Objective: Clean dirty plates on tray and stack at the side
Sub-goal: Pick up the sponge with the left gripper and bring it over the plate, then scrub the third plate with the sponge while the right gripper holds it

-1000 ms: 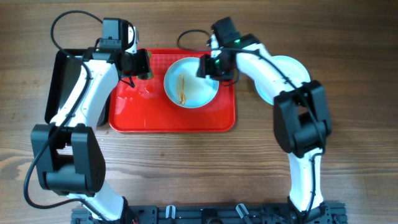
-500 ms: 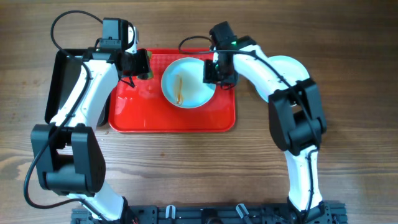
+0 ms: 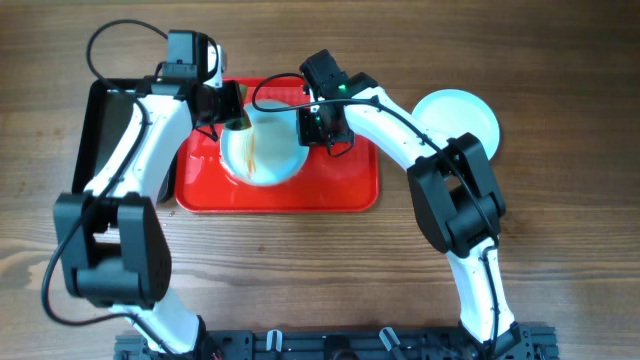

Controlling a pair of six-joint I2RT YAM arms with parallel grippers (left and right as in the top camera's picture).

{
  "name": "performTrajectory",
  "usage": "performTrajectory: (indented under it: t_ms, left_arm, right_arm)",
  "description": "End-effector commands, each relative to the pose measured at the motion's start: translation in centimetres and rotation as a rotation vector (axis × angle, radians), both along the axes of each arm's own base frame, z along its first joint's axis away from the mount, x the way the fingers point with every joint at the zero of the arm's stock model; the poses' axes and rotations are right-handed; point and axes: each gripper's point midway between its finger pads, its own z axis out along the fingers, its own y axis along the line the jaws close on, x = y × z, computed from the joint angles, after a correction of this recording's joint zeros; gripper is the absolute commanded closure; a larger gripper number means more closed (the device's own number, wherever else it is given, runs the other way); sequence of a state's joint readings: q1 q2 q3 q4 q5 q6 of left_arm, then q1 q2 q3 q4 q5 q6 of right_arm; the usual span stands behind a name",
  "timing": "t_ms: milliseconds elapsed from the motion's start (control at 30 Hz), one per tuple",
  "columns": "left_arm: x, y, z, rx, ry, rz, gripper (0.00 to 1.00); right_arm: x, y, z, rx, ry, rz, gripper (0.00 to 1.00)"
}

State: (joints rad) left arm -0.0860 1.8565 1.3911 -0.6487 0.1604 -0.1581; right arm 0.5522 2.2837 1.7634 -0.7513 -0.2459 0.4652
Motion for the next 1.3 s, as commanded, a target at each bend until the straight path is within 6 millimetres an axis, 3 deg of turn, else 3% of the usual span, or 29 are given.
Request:
performTrajectory:
  t_ms: [0,100,167,300,433,533,567,700,767,833,1067,1200,1267]
  left_arm:
    - [-0.1,-1.1,-3.2,-0.025,0.066,-0.079,0.96]
    - [-0.6,-0.9,-6.5,-0.002,0.134,-0.105,0.96]
    - [-1.3,-0.9,-7.5,-0.004,0.178,-0.105,0.96]
    - [-3.6,-1.4,-7.9,-0.036,0.273,-0.116,0.96]
    - [-6.8,-5.5,-6.7,-0.274,0.383,-0.217,0.96]
    - [-8.5,-6.2,-6.8,-0.238,0.417,-0.313,0.96]
    - [-8.6,-5.6,-7.2,-0.185,0.423,-0.310,0.96]
    - [-7.4,-1.5,-8.6,0.048,0.422,-0.154,0.96]
    - [-6.1,1.9,-8.8,0.217,0.384,0.018,0.96]
    - [-4.6,3.7,-8.6,0.304,0.322,0.117,0.96]
    - [-0.2,3.7,-7.6,0.299,0.137,0.159,0.96]
    - [0.6,3.6,-7.4,0.291,0.105,0.164,0.96]
    - [0.1,2.4,-7.7,0.223,0.133,0.140,0.96]
  right_arm:
    - [0.3,-0.1,-0.9,-0.006,0.001,0.014,0.96]
    - [0.2,-0.1,-1.3,-0.009,0.007,0.014,0.96]
    - [0.3,-0.1,-1.3,-0.008,0.005,0.014,0.96]
    - [0.5,0.3,-1.1,0.013,-0.001,0.019,0.96]
    - [0.3,0.7,-1.0,0.035,0.000,0.044,0.96]
    - [0.3,0.7,-1.0,0.034,0.000,0.044,0.96]
    - [0.3,0.7,-1.0,0.034,0.000,0.044,0.96]
    - [0.3,0.7,-1.0,0.034,0.001,0.043,0.96]
    - [0.3,0.7,-1.0,0.035,0.000,0.044,0.96]
    - [0.3,0.7,-1.0,0.035,0.000,0.044,0.95]
    - [0.3,0.7,-1.0,0.034,0.000,0.044,0.96]
    - [0.3,0.7,-1.0,0.034,0.000,0.044,0.96]
    - [0.3,0.7,-1.0,0.035,0.000,0.044,0.95]
